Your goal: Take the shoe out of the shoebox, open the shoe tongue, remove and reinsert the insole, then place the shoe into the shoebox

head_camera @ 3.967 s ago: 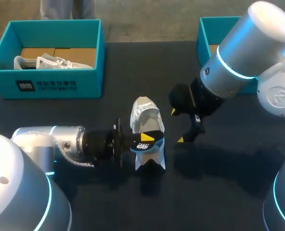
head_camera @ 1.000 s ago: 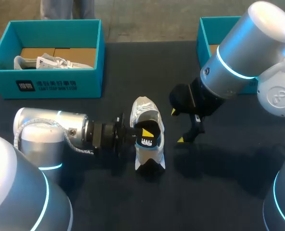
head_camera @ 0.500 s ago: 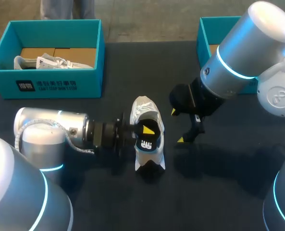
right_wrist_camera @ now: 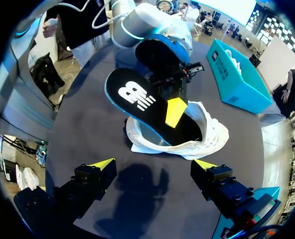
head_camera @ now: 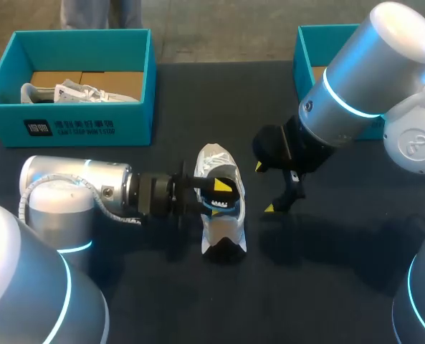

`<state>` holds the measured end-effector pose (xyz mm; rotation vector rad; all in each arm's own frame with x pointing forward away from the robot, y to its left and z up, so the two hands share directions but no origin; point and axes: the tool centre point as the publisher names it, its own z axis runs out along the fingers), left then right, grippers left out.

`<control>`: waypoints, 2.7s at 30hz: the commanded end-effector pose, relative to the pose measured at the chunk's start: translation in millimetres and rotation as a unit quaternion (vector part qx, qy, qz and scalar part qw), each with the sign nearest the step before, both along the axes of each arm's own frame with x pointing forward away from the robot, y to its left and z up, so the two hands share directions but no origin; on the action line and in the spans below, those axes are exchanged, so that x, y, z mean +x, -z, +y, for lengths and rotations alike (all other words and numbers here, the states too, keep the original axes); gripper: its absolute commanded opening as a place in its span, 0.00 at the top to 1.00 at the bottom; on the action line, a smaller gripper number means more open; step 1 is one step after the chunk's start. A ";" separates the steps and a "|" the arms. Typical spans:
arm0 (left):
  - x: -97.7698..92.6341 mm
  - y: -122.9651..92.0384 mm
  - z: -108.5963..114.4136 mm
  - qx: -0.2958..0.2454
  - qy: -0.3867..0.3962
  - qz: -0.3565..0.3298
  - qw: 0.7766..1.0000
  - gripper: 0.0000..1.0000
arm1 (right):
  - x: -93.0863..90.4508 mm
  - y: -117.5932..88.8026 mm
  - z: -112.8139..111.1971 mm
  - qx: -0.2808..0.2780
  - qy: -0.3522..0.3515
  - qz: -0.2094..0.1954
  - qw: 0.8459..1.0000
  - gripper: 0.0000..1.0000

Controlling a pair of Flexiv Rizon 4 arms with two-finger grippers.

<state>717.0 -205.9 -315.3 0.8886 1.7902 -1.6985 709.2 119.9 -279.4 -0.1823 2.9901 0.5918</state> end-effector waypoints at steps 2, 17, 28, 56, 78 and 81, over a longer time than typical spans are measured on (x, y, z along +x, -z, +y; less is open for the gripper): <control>-8.5 -3.2 4.8 0.000 -0.001 -0.003 1.000 0.66 | -1.1 1.2 -0.1 0.000 0.000 -0.001 1.000 0.00; -23.1 -5.5 20.4 0.015 -0.006 -0.004 1.000 0.68 | -1.1 1.2 -0.1 0.000 0.000 -0.001 1.000 0.00; -22.2 -0.2 16.5 0.028 0.003 -0.007 1.000 1.00 | -1.1 1.2 -0.1 0.000 0.000 -0.001 1.000 0.00; 2.2 21.3 18.2 0.073 0.006 -0.033 0.997 1.00 | -1.1 1.2 -0.1 0.000 0.000 -0.001 1.000 0.00; 1.7 24.7 18.3 0.090 0.003 -0.057 0.994 0.54 | -1.1 1.2 -0.1 0.000 0.000 -0.001 1.000 0.00; -1.2 22.0 18.6 0.086 0.002 -0.057 0.995 0.51 | -1.1 1.2 -0.1 0.000 0.000 -0.001 1.000 0.00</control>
